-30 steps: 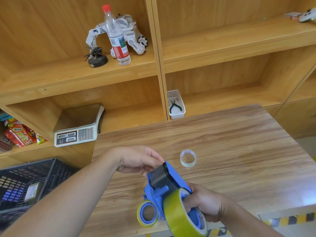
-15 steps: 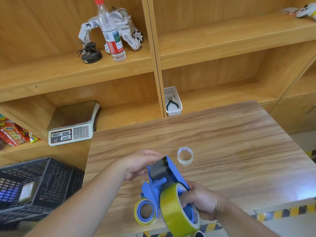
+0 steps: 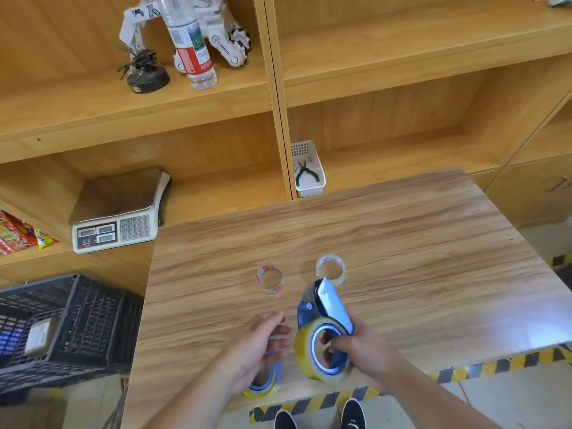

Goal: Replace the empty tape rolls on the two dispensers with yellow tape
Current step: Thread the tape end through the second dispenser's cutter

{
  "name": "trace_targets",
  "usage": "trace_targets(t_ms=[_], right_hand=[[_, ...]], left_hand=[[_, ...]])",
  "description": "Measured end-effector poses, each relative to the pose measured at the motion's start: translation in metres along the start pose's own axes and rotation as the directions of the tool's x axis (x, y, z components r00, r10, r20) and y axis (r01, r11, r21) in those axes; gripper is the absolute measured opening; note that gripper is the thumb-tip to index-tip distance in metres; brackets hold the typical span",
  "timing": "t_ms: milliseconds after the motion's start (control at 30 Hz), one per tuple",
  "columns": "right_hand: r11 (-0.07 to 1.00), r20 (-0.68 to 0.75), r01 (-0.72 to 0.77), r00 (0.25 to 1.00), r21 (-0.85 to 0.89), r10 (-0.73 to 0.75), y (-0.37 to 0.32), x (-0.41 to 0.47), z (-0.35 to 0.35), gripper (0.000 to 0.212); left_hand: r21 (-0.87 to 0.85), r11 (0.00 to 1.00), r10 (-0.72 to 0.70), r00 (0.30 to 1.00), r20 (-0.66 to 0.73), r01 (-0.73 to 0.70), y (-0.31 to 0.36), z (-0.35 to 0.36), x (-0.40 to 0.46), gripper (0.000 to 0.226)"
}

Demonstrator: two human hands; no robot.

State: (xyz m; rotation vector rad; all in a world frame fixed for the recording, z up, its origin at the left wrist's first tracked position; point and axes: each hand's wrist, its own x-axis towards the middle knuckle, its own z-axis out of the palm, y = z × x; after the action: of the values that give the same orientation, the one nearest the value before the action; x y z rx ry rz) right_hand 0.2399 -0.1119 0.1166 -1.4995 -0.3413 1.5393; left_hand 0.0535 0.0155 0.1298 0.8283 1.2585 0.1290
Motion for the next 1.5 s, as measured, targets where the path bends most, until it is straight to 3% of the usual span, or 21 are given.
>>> trace_targets(t_ms=[233, 367, 533, 633, 733, 1133, 1500], right_hand=[[0.984, -0.129, -0.144, 0.983, -0.107, 0.130, 0.037, 0.024, -0.012, 0.050], [0.962, -0.159, -0.195, 0.973, -0.189, 0.166, 0.060, 0.035, -0.016, 0.049], [0.872, -0.191, -0.273, 0.959, -0.406, 0.211, 0.077, 0.048, -0.021, 0.046], [0.829, -0.190, -0.296, 0.954, -0.475, 0.232, 0.085, 0.060, -0.022, 0.052], [0.795, -0.197, -0.288, 0.957, -0.533, 0.214, 0.088, 0.066, -0.022, 0.059], [0.699, -0.236, -0.229, 0.968, -0.678, 0.088, 0.108, 0.091, -0.022, 0.054], [0.656, -0.289, -0.222, 0.957, -0.722, 0.007, 0.121, 0.100, -0.022, 0.053]], left_hand=[[-0.035, 0.999, -0.010, 0.999, 0.031, 0.011, -0.056, 0.029, 0.007, 0.033], [-0.061, 0.996, -0.063, 0.997, 0.038, 0.065, -0.077, 0.031, 0.023, 0.022], [-0.038, 0.992, -0.124, 0.992, -0.005, 0.123, -0.106, 0.026, 0.045, 0.035], [-0.053, 0.988, -0.150, 0.988, -0.049, 0.147, -0.119, 0.026, 0.059, 0.031], [-0.042, 0.988, -0.152, 0.985, -0.077, 0.150, -0.126, 0.029, 0.067, 0.030], [0.064, 0.977, -0.189, 0.968, -0.166, 0.202, -0.135, 0.042, 0.096, 0.024], [0.240, 0.961, -0.070, 0.960, -0.272, 0.138, -0.138, 0.052, 0.101, 0.028]])
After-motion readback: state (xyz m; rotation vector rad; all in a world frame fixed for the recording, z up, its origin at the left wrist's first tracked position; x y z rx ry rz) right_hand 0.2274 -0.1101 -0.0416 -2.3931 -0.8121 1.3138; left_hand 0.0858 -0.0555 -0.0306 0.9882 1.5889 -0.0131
